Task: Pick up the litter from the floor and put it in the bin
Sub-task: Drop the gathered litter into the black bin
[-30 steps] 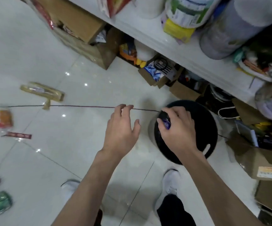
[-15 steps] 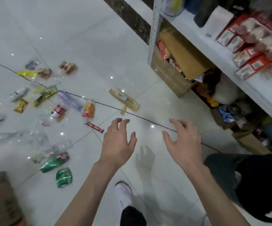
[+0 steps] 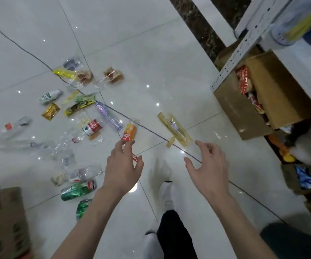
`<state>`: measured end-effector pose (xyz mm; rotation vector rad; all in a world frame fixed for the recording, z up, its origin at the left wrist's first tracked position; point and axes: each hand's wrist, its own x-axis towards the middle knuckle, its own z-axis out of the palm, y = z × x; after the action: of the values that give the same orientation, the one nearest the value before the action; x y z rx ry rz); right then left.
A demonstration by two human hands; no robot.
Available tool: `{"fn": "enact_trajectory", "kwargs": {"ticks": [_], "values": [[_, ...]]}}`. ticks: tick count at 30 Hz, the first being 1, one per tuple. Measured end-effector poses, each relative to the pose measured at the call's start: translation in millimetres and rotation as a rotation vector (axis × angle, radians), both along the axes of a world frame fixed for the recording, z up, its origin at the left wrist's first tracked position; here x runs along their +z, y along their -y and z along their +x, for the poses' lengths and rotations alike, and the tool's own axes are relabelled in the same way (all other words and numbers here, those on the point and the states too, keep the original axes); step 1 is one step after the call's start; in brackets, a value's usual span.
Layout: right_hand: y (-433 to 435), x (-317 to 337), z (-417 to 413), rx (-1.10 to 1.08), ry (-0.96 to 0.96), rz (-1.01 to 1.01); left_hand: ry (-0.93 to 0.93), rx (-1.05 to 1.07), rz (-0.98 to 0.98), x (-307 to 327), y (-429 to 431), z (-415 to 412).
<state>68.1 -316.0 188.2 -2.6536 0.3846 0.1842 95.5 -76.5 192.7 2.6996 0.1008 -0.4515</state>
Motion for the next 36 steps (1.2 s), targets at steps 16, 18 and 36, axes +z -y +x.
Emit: {"fn": "enact_trajectory", "kwargs": {"ticks": [16, 18, 36], "values": [[-32, -217, 152, 0.116, -0.028, -0.067, 0.008, 0.105, 0.104, -196, -53, 135], [-33, -260, 168, 0.104, -0.029, -0.063, 0.000, 0.090, 0.122, -241, -54, 147], [-30, -419, 227, 0.133, -0.092, -0.206, 0.044, 0.047, 0.120, -388, -53, 201]]}}
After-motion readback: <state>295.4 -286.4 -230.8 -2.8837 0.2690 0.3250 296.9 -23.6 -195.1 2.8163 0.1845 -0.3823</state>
